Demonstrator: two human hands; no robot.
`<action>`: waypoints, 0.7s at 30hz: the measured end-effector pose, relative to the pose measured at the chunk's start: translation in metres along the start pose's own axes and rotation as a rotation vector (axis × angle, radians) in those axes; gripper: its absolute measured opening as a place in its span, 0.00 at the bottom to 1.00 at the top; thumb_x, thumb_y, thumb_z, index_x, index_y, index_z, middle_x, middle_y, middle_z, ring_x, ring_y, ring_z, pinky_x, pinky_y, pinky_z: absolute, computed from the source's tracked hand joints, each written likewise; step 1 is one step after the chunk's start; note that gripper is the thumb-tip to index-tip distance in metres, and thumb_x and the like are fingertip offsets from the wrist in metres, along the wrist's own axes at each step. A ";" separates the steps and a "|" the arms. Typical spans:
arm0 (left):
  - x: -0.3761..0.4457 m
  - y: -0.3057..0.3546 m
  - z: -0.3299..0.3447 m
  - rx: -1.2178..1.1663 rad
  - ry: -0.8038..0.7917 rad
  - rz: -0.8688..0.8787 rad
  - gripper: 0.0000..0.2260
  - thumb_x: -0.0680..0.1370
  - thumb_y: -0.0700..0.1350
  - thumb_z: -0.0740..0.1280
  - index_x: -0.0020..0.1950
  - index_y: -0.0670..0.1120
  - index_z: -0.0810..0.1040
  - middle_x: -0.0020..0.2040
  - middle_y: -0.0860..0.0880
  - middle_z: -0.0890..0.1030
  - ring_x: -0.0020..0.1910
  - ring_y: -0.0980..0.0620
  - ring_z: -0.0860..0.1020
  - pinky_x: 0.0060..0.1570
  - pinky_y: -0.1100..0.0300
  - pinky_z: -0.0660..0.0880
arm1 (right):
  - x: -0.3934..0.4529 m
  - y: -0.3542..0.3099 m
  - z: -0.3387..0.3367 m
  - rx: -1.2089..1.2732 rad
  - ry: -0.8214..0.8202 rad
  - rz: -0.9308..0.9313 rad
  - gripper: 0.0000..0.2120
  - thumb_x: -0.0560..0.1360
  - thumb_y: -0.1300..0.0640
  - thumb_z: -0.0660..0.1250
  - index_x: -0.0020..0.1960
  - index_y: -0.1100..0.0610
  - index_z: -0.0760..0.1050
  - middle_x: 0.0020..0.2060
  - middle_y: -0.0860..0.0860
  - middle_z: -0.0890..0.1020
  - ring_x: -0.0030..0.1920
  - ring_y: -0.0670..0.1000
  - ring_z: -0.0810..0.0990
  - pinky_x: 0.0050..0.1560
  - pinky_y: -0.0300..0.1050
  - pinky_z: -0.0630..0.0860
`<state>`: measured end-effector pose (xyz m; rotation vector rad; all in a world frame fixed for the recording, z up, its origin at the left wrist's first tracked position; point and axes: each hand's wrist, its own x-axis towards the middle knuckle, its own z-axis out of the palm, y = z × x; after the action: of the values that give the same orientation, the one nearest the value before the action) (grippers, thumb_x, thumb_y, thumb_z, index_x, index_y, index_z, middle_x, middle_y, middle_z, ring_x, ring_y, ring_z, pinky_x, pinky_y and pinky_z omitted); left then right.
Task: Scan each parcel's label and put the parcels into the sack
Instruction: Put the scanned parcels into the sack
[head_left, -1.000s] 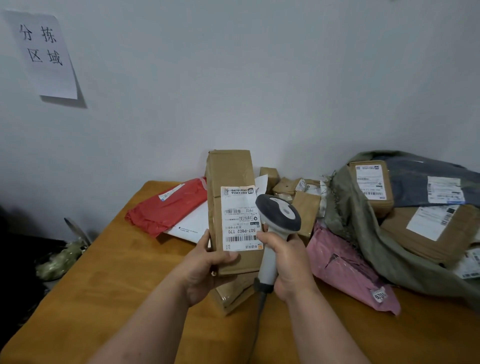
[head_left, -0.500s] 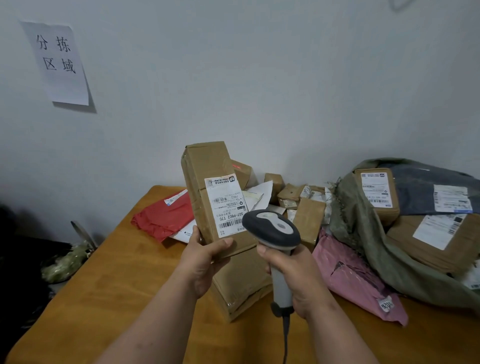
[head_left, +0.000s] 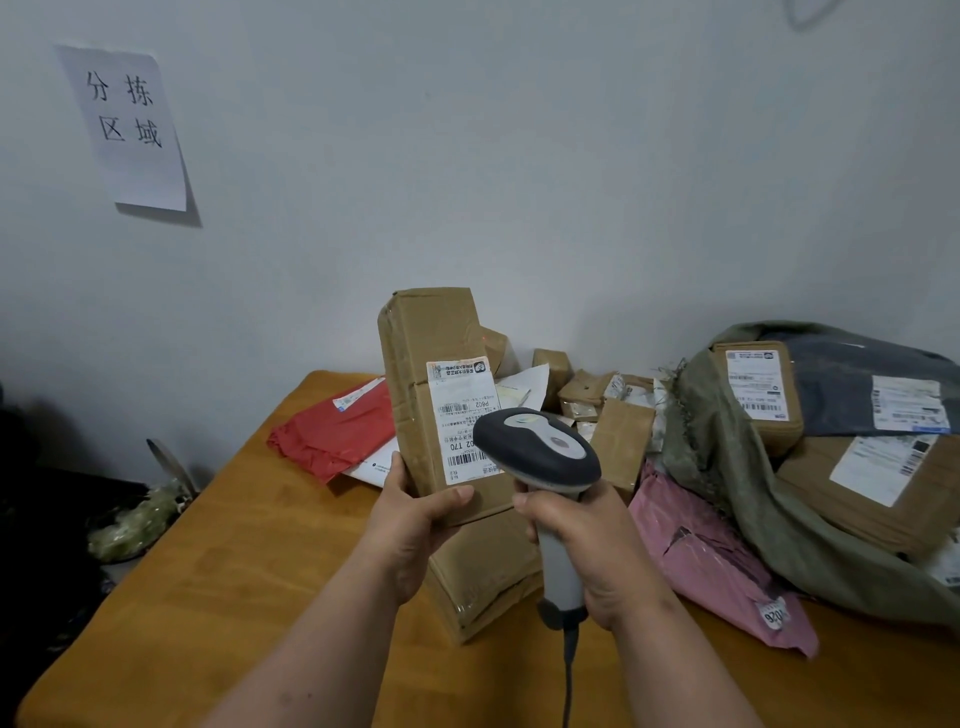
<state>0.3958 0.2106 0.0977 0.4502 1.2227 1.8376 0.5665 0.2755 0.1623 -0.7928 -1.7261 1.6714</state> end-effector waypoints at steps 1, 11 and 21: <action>0.000 -0.001 0.000 -0.001 0.002 -0.001 0.32 0.69 0.31 0.75 0.69 0.52 0.71 0.55 0.47 0.85 0.51 0.47 0.85 0.40 0.59 0.81 | 0.000 0.001 0.000 -0.006 -0.001 0.007 0.09 0.62 0.52 0.74 0.42 0.46 0.83 0.35 0.48 0.82 0.40 0.49 0.79 0.45 0.48 0.75; -0.002 0.000 0.004 -0.006 0.011 -0.004 0.32 0.68 0.31 0.75 0.68 0.53 0.72 0.54 0.47 0.86 0.51 0.47 0.85 0.41 0.58 0.82 | -0.002 0.002 -0.003 -0.042 -0.008 0.018 0.09 0.62 0.51 0.73 0.42 0.42 0.82 0.37 0.49 0.83 0.42 0.50 0.79 0.49 0.50 0.76; -0.007 -0.003 0.011 -0.002 0.014 -0.005 0.32 0.70 0.30 0.73 0.69 0.53 0.72 0.54 0.47 0.86 0.50 0.48 0.85 0.39 0.59 0.81 | -0.003 0.002 -0.008 -0.054 -0.004 0.019 0.12 0.60 0.48 0.73 0.44 0.45 0.82 0.43 0.56 0.83 0.42 0.51 0.79 0.54 0.57 0.77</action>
<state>0.4086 0.2119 0.1010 0.4335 1.2298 1.8402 0.5751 0.2784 0.1605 -0.8334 -1.7780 1.6465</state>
